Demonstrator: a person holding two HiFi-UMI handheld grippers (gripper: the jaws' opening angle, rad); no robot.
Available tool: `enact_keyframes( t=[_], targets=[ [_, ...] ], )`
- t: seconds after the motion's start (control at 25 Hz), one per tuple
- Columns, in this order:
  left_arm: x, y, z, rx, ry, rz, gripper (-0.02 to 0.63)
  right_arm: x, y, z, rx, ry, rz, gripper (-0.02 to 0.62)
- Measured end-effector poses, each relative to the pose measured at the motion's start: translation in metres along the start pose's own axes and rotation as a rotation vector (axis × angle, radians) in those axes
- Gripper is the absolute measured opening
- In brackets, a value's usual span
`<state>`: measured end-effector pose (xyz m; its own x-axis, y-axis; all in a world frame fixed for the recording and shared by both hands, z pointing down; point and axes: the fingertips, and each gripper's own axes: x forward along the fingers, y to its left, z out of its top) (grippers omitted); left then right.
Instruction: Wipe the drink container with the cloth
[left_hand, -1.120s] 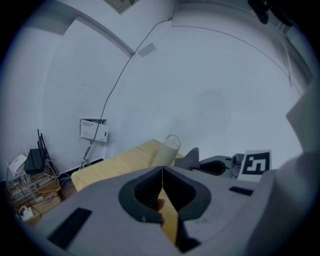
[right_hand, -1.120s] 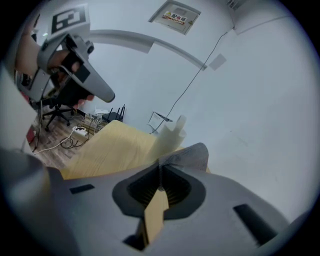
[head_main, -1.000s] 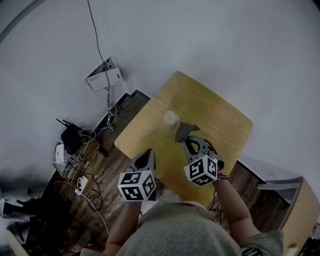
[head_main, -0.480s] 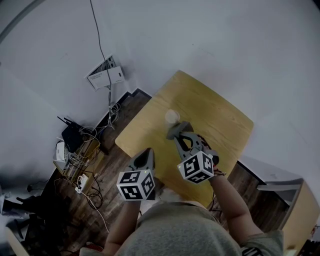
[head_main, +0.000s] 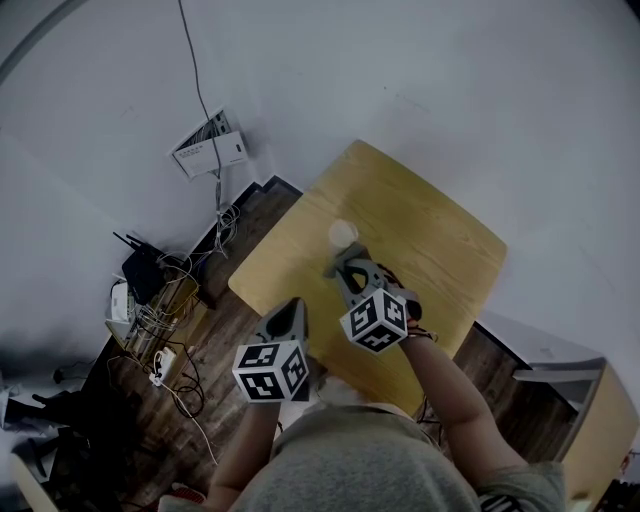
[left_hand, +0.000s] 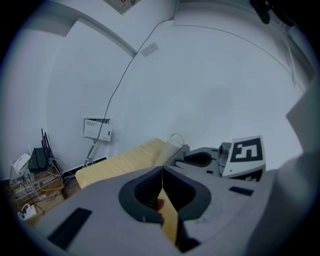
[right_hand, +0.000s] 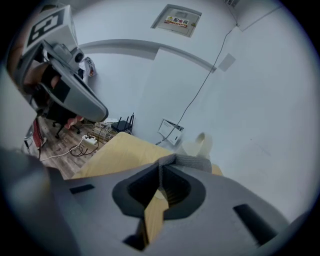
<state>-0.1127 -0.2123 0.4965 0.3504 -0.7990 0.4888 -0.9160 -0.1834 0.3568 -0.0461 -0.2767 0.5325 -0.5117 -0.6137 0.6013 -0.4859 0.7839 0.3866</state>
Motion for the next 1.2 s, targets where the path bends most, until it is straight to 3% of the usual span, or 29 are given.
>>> enact_keyframes(
  t=[0.8,1.0,1.2],
  targets=[
    [0.005,0.006,-0.005,-0.02,0.013,0.009,0.003,0.052,0.021,-0.055,0.119,0.147,0.043,0.011],
    [0.004,0.009,-0.008,-0.024,0.017,0.015,0.003,0.05,0.024,-0.053,0.142,0.134,0.044,0.011],
    [0.002,0.014,-0.012,-0.035,0.018,0.03,0.003,0.036,0.032,-0.027,0.162,0.057,0.052,0.011]
  ],
)
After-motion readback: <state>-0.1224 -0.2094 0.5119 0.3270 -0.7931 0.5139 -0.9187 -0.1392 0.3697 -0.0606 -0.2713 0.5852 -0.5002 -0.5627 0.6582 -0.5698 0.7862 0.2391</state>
